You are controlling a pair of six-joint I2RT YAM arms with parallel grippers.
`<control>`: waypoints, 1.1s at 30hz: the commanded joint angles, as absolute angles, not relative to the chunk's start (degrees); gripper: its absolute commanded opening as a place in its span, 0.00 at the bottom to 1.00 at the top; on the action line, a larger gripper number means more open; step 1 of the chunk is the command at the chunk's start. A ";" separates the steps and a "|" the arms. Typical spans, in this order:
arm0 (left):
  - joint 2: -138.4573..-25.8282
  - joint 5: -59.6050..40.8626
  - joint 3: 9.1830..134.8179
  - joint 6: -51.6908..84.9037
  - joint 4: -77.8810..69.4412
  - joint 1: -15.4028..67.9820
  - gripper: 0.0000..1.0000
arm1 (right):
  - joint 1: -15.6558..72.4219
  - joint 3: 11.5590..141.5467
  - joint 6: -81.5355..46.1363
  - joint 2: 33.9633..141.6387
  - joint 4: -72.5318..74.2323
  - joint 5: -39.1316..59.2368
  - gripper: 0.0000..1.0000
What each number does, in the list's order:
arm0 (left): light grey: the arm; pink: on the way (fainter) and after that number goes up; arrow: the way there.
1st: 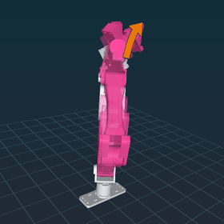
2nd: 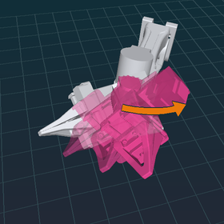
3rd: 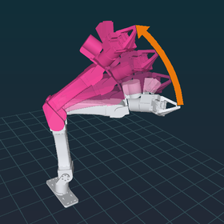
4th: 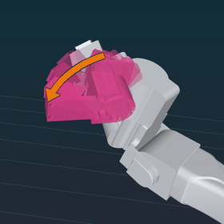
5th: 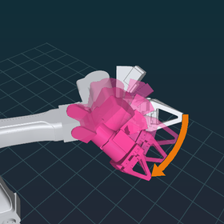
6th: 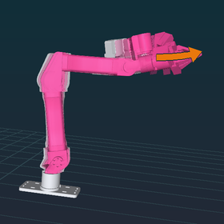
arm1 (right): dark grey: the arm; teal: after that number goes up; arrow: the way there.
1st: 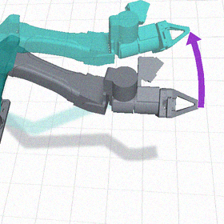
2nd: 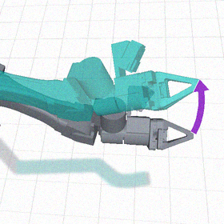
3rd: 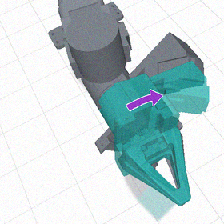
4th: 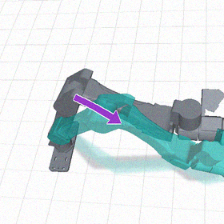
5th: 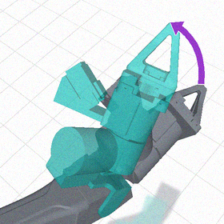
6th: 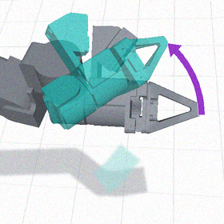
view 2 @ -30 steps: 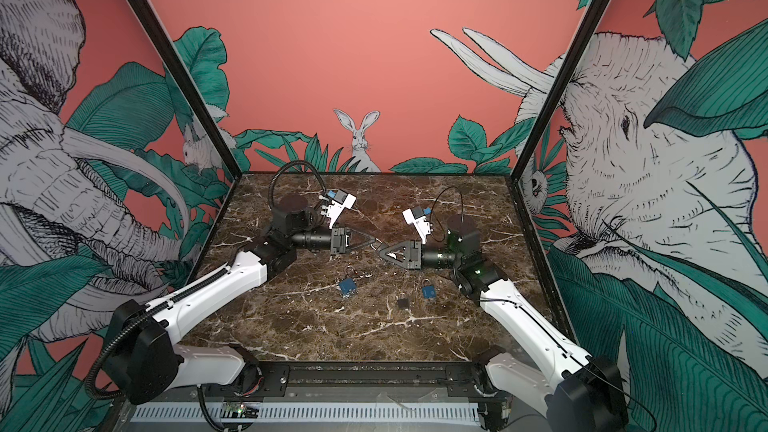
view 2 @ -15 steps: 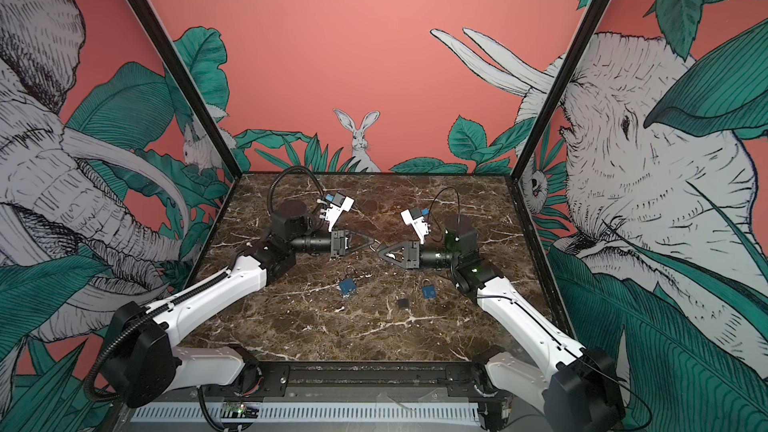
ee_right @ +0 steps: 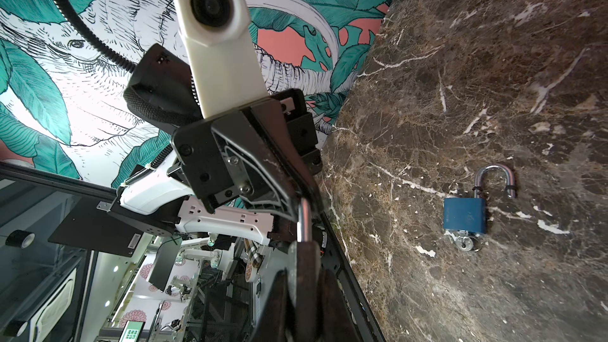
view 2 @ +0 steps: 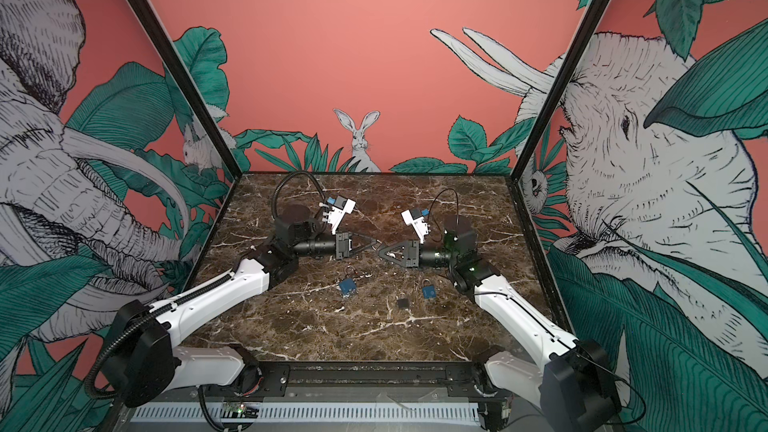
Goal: Lock with the key
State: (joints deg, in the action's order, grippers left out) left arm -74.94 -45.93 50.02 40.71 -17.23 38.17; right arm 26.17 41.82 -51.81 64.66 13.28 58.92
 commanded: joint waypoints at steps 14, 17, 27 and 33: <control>-74.71 -49.91 51.02 37.43 -11.38 43.35 0.00 | 27.43 41.43 -49.86 63.24 22.92 55.50 0.00; -74.80 -49.54 51.67 38.68 -12.11 41.91 0.00 | 27.55 39.82 -50.31 62.26 23.35 55.63 0.00; -71.74 -48.03 51.19 41.06 -13.66 36.70 0.00 | 27.51 38.50 -51.00 62.22 24.25 56.34 0.00; -71.63 -49.16 51.69 41.64 -14.04 35.95 0.15 | 27.56 38.41 -51.13 62.42 24.59 56.25 0.00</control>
State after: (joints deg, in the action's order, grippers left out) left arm -73.12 -48.03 50.52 40.51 -14.41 36.38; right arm 27.44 37.76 -51.88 62.30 20.36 57.32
